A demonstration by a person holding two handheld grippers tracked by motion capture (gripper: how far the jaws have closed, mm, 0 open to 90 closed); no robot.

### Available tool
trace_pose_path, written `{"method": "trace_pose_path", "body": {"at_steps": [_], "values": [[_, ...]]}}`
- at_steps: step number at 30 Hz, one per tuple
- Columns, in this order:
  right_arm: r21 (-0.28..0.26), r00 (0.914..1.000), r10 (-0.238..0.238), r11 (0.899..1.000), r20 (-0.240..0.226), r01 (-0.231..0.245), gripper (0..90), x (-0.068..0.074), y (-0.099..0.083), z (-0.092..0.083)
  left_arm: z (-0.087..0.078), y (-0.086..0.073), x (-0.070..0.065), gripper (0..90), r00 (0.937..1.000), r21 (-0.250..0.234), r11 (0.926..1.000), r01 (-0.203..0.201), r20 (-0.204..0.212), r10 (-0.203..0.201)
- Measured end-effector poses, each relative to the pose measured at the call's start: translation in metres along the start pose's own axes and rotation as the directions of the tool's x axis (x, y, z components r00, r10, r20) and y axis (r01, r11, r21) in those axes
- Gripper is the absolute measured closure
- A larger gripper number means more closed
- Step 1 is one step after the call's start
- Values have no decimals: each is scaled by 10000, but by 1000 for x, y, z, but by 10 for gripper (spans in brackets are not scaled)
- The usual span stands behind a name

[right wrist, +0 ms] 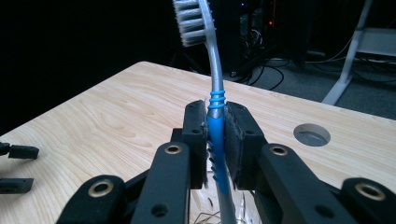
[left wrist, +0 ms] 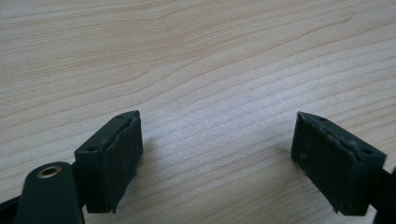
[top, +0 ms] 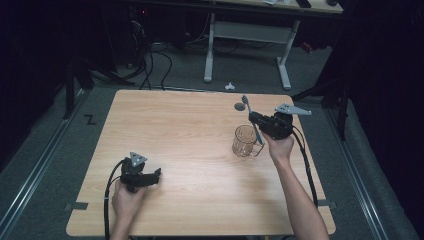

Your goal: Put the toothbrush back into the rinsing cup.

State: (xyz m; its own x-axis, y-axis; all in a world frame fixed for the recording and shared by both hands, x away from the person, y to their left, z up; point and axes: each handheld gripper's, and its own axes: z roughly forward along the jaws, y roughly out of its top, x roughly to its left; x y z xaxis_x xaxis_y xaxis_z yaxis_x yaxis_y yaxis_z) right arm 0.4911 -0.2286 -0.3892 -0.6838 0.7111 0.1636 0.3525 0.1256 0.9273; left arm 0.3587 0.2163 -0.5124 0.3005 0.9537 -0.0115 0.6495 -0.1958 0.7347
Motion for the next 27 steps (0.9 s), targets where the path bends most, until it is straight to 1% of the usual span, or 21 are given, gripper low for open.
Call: {"method": "trace_pose_path", "body": {"at_steps": [11, 27], "values": [[-62, 9999, -98, 9999, 123, 99, 790, 0, -2, -11, 0, 0, 0, 172, 10000, -4, 10000, 5, -1, -5], [510, 9986, -170, 9986, 509, 144, 792, -1, -8, -25, 0, 0, 0, 172, 10000, -6, 10000, 5, -1, -5]]}}
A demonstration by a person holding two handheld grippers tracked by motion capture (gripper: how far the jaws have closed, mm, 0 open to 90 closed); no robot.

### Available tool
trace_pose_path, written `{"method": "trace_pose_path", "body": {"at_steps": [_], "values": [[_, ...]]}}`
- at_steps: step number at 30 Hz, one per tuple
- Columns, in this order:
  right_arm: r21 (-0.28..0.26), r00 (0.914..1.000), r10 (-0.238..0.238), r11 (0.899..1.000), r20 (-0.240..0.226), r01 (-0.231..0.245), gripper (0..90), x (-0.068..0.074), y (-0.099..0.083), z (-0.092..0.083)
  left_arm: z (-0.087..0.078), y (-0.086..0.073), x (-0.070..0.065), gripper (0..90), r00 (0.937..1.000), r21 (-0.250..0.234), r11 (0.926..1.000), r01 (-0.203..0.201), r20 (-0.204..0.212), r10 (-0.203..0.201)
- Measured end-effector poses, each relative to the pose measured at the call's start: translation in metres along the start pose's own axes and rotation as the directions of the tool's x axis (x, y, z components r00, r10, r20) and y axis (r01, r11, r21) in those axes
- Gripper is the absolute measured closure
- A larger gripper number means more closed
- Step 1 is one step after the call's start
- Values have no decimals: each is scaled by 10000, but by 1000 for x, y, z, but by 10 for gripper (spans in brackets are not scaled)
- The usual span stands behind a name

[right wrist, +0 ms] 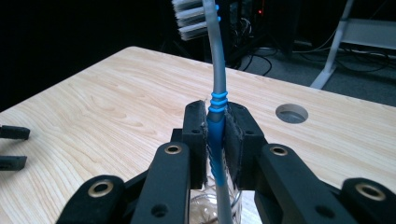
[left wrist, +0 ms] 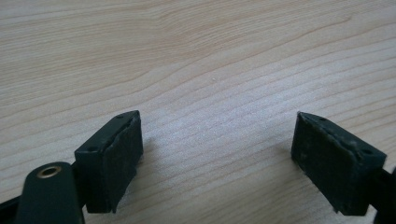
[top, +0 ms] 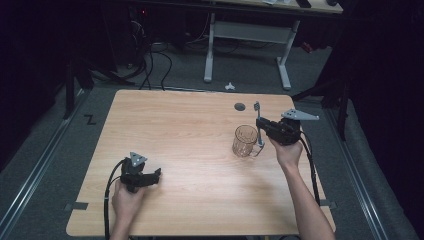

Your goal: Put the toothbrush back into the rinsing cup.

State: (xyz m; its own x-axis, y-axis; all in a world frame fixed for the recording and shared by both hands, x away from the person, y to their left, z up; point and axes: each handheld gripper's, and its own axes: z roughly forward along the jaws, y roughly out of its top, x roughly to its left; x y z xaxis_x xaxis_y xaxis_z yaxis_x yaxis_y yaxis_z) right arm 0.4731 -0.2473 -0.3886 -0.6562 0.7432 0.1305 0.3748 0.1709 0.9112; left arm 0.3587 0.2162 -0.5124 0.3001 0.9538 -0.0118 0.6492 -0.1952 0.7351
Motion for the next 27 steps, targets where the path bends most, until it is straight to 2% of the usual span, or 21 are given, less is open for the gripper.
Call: {"method": "trace_pose_path", "body": {"at_steps": [10, 17, 27], "values": [[210, 9999, 61, 9998, 102, -63, 792, -2, -3, -6, 0, 0, 0, 172, 10000, -2, 10000, 2, -1, -2], [489, 9996, -159, 9987, 220, 148, 792, 1, -5, -8, 0, 0, 0, 172, 10000, -9, 10000, 2, -12, -2], [577, 9997, -22, 9983, 262, 7, 792, -3, -11, -13, 0, 0, 0, 172, 10000, 5, 10000, -10, -10, 10]]}}
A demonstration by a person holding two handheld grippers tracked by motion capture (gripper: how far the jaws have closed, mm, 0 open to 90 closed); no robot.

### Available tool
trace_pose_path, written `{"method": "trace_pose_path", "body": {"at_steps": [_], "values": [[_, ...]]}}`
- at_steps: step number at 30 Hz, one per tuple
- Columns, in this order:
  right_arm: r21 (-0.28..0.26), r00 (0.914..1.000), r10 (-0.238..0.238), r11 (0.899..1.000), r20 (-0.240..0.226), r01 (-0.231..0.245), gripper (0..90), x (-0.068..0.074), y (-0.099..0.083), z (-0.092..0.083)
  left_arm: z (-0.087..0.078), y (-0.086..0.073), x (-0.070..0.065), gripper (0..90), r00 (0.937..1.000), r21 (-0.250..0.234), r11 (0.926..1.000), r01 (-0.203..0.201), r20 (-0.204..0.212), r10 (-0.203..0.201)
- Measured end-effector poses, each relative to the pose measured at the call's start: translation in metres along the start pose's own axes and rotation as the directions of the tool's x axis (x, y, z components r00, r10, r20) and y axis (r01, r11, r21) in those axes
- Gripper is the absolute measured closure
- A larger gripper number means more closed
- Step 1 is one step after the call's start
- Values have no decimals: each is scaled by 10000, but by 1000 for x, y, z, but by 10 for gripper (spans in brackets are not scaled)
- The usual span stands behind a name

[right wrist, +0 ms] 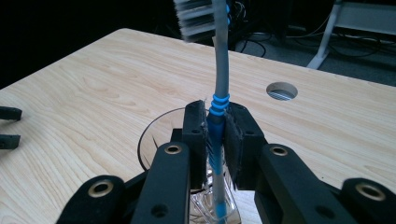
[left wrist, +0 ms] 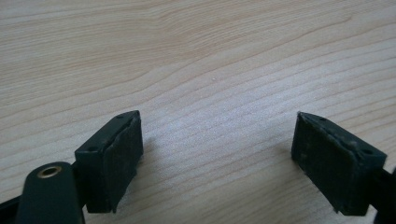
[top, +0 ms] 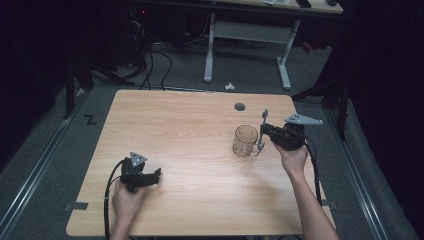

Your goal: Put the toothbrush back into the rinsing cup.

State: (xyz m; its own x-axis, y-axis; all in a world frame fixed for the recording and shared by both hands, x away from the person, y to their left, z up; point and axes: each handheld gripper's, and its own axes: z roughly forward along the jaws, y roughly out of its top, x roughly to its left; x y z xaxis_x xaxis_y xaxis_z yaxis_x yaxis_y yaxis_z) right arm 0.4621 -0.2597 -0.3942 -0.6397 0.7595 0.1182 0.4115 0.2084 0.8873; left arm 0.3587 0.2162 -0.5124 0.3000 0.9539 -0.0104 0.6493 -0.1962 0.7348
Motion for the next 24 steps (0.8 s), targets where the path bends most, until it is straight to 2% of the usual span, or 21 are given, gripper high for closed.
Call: {"method": "trace_pose_path", "body": {"at_steps": [10, 14, 22, 24], "values": [[212, 9999, -57, 9998, 98, 55, 791, 1, -4, -1, 0, 0, 0, 172, 10000, -1, 10000, 0, 2, 0], [452, 9998, -125, 9989, 122, 119, 791, 2, -7, -1, 0, 0, 0, 172, 10000, -6, 10000, 7, -7, -7], [652, 9999, 34, 9979, 97, -40, 789, 0, -14, 2, 0, 0, 0, 172, 10000, -8, 10000, 4, -9, -4], [863, 9999, 117, 9962, 39, -120, 787, -1, -16, 4, 0, 0, 0, 172, 10000, 0, 10000, 0, -1, 0]]}}
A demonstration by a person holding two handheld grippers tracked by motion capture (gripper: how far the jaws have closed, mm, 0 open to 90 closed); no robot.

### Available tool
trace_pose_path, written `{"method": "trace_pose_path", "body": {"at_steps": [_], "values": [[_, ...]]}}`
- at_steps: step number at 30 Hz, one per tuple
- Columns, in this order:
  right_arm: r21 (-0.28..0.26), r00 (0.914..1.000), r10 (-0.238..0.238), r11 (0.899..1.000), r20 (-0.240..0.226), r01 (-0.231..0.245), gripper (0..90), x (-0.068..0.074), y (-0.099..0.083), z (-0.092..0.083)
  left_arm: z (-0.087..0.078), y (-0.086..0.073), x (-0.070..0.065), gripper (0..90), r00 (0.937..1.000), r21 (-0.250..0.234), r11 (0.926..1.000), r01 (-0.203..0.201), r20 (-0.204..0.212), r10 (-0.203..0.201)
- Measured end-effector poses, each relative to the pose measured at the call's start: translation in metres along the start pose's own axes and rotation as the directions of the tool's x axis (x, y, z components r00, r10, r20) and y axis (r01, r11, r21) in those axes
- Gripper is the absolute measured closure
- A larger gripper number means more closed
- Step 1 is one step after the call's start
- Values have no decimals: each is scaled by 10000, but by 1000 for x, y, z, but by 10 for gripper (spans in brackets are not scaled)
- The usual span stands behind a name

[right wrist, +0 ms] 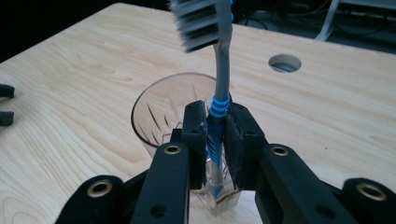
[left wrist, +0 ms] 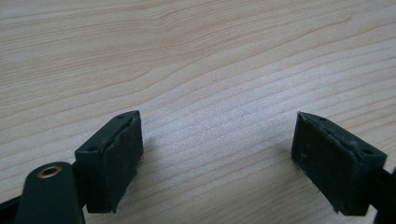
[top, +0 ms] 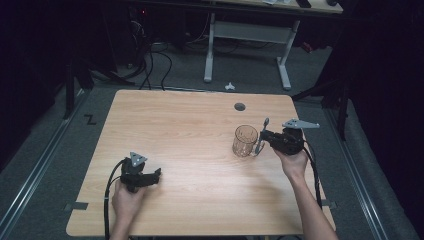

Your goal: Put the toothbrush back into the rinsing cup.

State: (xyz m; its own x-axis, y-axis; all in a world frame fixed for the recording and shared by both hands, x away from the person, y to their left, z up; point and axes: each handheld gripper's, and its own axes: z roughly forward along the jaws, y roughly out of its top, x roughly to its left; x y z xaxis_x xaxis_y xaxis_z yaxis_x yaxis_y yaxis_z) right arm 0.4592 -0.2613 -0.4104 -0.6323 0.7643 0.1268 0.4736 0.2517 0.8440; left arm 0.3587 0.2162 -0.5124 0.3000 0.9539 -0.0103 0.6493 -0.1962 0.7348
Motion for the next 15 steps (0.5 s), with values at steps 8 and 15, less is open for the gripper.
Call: {"method": "trace_pose_path", "body": {"at_steps": [8, 15], "values": [[166, 9999, 143, 9998, -87, -141, 778, -2, -3, 3, 0, 0, 0, 172, 10000, -8, 10000, 3, -11, -3], [188, 9999, 135, 9997, -62, -133, 742, -3, -3, 2, 0, 0, 0, 172, 10000, -11, 10000, 4, -10, -4]]}}
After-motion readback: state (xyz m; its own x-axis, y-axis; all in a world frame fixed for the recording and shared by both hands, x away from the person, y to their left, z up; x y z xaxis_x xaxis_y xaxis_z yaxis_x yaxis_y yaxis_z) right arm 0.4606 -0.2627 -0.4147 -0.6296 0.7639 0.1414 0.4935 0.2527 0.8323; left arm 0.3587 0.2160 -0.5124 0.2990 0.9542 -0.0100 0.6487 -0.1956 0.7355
